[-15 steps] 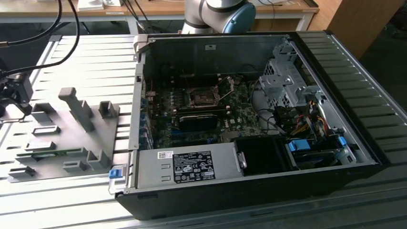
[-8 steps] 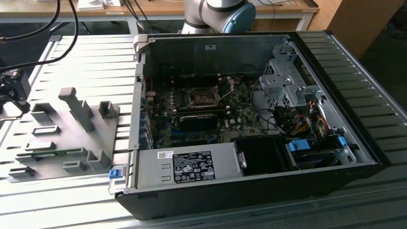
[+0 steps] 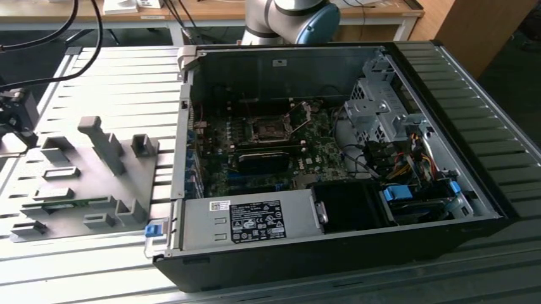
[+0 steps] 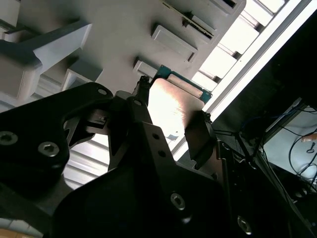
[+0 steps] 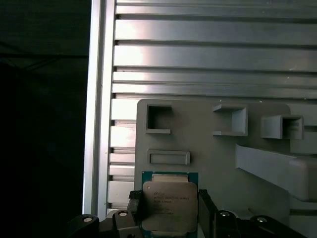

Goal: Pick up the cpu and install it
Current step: 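Pick up the cpu and move it towards the insertion slot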

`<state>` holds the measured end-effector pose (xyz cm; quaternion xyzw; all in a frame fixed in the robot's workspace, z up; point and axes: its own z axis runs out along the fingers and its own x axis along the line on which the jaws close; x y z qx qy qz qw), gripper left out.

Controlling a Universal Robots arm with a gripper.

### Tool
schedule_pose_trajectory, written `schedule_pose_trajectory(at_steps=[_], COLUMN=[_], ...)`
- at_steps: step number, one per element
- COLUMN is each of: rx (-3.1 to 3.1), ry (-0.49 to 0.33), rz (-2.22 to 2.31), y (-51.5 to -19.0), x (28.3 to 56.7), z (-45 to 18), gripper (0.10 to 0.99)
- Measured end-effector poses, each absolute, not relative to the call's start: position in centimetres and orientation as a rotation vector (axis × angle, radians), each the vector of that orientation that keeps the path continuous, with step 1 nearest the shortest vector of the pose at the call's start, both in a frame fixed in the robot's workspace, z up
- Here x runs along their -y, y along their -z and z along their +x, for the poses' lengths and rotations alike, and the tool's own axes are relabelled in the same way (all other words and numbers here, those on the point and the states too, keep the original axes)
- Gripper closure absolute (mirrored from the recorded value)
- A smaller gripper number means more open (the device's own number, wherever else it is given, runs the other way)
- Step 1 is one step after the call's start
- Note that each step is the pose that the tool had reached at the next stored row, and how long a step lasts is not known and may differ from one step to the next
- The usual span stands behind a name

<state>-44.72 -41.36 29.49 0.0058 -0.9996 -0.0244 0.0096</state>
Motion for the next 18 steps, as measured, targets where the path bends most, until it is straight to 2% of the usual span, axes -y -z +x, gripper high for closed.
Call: schedule_pose_trajectory(at_steps=[18], rx=[3.121], ry=[0.076], rz=[0.018], y=[-30.49], x=[41.36], z=[-44.72], gripper=[0.545])
